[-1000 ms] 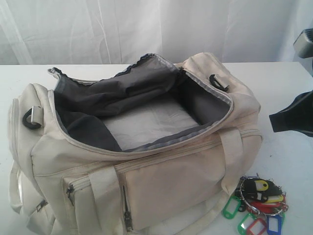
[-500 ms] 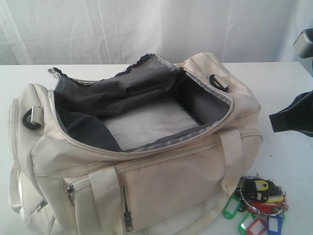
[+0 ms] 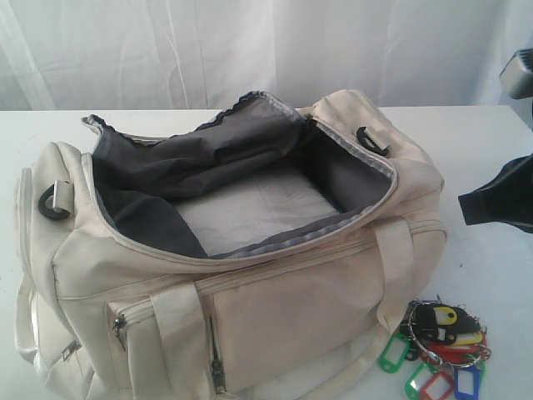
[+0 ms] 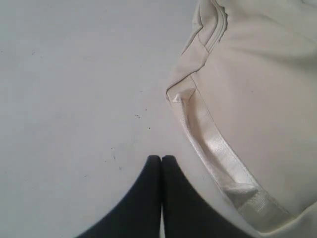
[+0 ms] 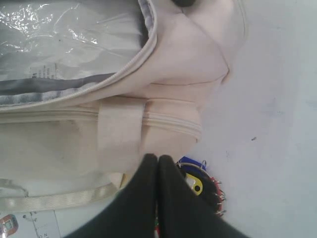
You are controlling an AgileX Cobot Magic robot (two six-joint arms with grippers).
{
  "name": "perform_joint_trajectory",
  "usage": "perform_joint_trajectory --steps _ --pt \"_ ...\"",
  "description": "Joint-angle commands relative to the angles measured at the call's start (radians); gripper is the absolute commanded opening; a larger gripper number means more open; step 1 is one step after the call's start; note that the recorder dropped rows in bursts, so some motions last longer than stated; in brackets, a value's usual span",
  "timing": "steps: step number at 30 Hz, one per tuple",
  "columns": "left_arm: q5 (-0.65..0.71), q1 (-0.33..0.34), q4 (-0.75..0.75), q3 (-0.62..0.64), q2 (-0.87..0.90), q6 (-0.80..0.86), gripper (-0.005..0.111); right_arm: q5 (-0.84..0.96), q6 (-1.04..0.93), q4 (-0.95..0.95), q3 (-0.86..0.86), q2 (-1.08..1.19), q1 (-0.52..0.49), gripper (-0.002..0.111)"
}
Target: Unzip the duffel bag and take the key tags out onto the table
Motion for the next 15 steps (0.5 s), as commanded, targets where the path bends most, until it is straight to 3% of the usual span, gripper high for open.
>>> perform_joint_trajectory --steps 1,15 --pt "-0.005 0.002 0.000 0.001 -0.005 -0.003 0.000 -0.007 0.003 0.002 0.003 -0.008 -0.004 0.000" --pt "-0.012 -0.015 0.000 0.001 -0.005 0.000 0.000 -0.007 0.003 -0.002 0.003 -0.012 0.007 0.000"
